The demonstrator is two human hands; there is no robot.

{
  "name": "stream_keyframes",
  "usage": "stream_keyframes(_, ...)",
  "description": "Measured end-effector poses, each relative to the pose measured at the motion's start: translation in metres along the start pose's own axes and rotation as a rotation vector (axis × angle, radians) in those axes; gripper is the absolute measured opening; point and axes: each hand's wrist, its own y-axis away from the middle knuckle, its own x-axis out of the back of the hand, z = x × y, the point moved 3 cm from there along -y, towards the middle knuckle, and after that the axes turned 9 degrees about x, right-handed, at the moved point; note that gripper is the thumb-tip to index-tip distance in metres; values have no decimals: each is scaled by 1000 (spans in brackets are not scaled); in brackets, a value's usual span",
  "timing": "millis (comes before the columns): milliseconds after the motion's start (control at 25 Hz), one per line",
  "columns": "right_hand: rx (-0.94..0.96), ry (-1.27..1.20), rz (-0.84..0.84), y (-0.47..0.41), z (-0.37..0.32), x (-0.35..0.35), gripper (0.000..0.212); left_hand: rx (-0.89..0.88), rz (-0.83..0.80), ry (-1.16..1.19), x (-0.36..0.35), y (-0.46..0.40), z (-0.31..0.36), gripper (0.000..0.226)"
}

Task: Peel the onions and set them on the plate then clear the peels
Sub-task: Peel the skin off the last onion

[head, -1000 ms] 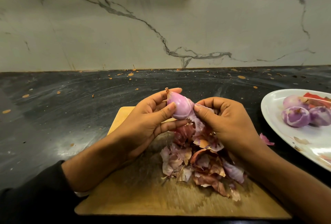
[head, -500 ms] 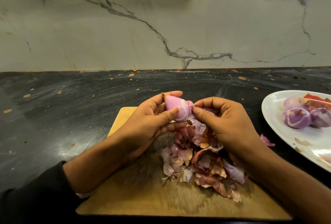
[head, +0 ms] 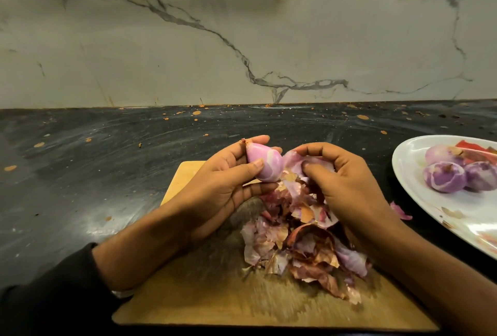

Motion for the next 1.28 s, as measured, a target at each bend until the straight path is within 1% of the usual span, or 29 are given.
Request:
stream_keyframes(80, -8, -37, -45, 2, -4, -4, 10, 5, 17, -16, 0, 1, 0, 50)
stream_keyframes(120, -2, -27, -69, 4, -6, -7, 10, 13, 20, -23, -1, 2, 0, 50)
stream_keyframes(160, 8, -2, -79, 5, -7, -9, 16, 22, 17, -28, -1, 3, 0, 49)
stream_keyframes(240, 15, 26, -57, 5, -6, -9, 21, 42, -2, -38, -3, 4, -1, 47)
stream_keyframes(320, 21, 17, -18, 3, -4, -6, 19, 48, -4, -63, -5, 5, -2, 45)
stream_keyframes(440, 67, 82, 13, 1, -2, -1, 12, 39, 30, -62, -3, 4, 0, 44)
stream_keyframes(600, 66, 100, -11, 1, 0, -1, 17, 16, 65, 3, 0, 0, 1, 45)
stream_keyframes(760, 69, 169, -47, 1, 0, -3, 17, -8, 30, 33, 1, -1, 0, 42)
stream_keyframes(840, 26, 139, -70, 2, 0, -6, 13, -17, 2, 42, 0, -1, 1, 42)
stream_keyframes(920, -35, 46, -109, 3, 2, -8, 8, -10, -28, 60, 0, -1, 1, 43)
stream_keyframes(1000, -79, -46, -149, 4, 2, -10, 16, -2, -49, 87, -1, -1, 1, 43)
stream_keyframes(1080, -65, -39, -176, 4, 0, -10, 22, 5, -57, 91, 0, -1, 0, 42)
stream_keyframes(1200, -29, 2, -149, 6, -6, -8, 14, 6, -68, 45, 0, 0, 0, 41)
stream_keyframes(1280, -28, 0, -120, 5, -5, -6, 13, 9, -48, -12, 1, 0, -2, 39)
